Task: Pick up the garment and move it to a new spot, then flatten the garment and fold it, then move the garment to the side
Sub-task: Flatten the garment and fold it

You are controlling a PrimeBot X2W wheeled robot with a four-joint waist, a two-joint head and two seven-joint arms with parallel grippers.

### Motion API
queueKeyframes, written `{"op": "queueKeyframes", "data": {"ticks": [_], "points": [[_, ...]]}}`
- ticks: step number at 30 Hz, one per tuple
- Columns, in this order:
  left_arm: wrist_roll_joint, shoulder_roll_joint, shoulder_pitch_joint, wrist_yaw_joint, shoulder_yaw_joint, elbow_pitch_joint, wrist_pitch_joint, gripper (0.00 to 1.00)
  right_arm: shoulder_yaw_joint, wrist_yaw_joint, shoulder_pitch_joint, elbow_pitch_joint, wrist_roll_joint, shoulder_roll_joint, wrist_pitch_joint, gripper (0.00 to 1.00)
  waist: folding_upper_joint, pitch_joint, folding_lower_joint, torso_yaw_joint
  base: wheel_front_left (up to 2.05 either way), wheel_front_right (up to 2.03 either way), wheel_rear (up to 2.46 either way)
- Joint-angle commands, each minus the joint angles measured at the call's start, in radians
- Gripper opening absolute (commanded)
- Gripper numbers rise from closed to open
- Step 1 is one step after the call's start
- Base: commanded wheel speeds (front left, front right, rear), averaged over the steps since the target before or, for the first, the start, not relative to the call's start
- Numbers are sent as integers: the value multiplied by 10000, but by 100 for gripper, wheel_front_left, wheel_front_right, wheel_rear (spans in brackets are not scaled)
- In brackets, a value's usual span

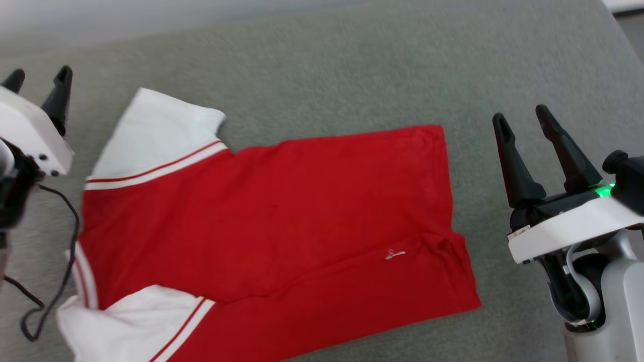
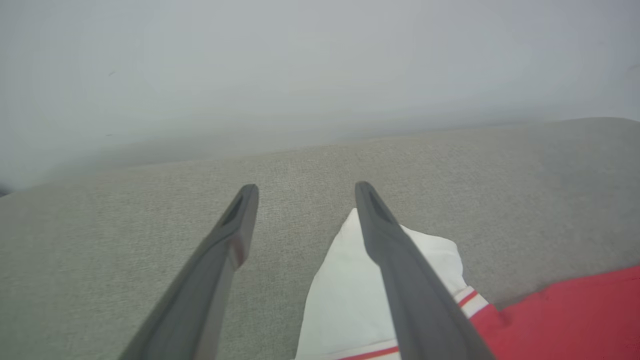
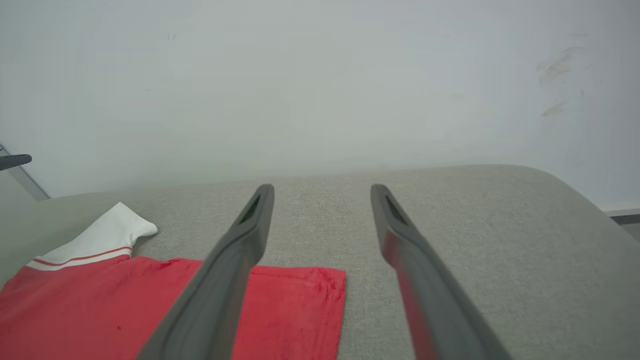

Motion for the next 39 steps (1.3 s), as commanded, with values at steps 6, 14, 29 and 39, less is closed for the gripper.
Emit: {"op": "queueKeyframes", "data": {"ticks": [6, 14, 29, 39], "points": [[-722, 854, -1212, -736, -483, 714, 2803, 100, 40, -4, -361, 125, 185, 200, -153, 100, -1, 1494, -2, -1352, 0, 0, 0], [-1197, 1513, -2004, -748, -984, 971, 5635, 100, 101, -4, -442, 392, 385, 324, -251, 100, -1, 2227, -2, -1877, 0, 0, 0], [-1270, 1033, -1805, -586, -1608, 1541, 6420, 0, 288, -2, -1634, 1389, 1799, -277, 1796, 100, -1, 2270, -2, -1690, 0, 0, 0], [-910, 209, -3481, -1130, -1660, 1042, 5206, 0, 530, -4, -4018, 3307, 2329, -880, 6496, 100, -1, 2198, -2, -172, 0, 0, 0]]}}
